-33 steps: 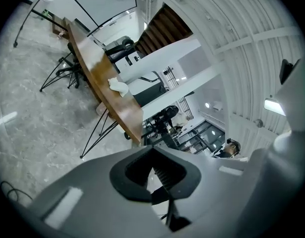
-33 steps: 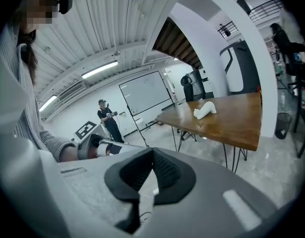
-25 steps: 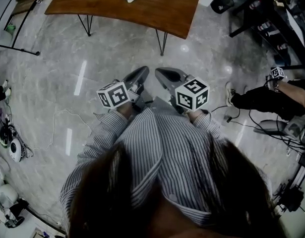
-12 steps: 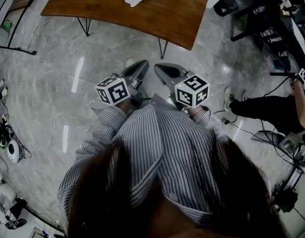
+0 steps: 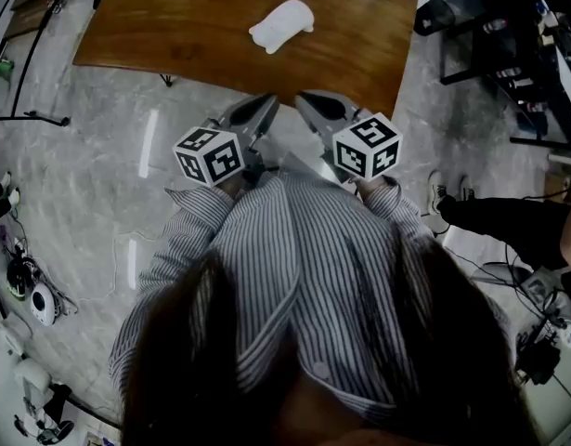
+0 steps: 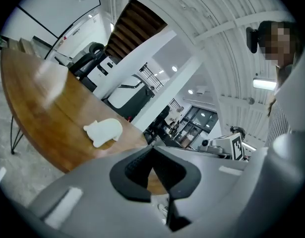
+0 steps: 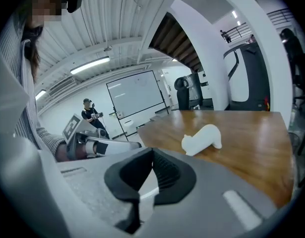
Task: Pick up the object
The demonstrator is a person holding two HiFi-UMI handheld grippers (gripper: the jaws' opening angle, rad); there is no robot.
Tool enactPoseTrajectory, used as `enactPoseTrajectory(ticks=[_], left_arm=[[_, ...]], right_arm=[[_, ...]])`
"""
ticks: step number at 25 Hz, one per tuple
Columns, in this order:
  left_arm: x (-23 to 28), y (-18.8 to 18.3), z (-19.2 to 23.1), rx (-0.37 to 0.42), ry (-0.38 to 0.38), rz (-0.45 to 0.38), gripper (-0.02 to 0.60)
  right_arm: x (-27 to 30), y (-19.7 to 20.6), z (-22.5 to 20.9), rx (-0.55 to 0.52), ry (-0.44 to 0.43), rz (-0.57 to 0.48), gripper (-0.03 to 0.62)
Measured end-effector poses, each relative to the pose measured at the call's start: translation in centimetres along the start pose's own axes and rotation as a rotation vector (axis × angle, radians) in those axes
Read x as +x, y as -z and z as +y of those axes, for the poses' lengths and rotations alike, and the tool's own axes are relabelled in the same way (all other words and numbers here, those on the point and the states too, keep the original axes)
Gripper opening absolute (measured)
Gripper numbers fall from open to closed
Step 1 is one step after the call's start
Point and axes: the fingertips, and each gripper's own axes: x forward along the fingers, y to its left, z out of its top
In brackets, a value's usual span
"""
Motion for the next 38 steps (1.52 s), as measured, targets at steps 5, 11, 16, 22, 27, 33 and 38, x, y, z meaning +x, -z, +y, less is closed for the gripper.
enactPoseTrajectory(ticks=[5,11,16,22,27,33,38], left_arm=[[1.8,-3.8,4.7,0.01,0.004,0.061,0.0],[3.4,-4.7,7.5,0.022,-0.002,0.118,0.002],[5.4,-3.7,8.3,-0.018,-0.006,0.135,0.001],[5.6,-4.5,9.6,-0.073,-0.032,0.072,0.002],[6.3,-3.8,11.0,-0.136,-0.084,0.06,0.002],[6.5,-3.1,13.9,-0.224,-0.137,0.04,0.001],[7.2,-3.0,15.7,-0.257,-0.157,0.02,0.002]], right_arm=[[5.2,-3.4,-3.0,0.022,0.054,-0.012,0.002],[8.0,-3.7,-5.3,0.027,0.113,0.04,0.003],[8.4,-2.9,-7.1,0.002,0.116,0.108,0.003],[10.2,-3.0,-7.8,-0.021,0.061,0.16,0.021],[10.8,-2.8,-9.8,-0.039,0.064,0.198,0.037],[13.4,-1.8,-11.4,-0.062,0.056,0.27,0.076],[14.7,-1.2,-13.2,-0.086,0.099,0.299,0.112]])
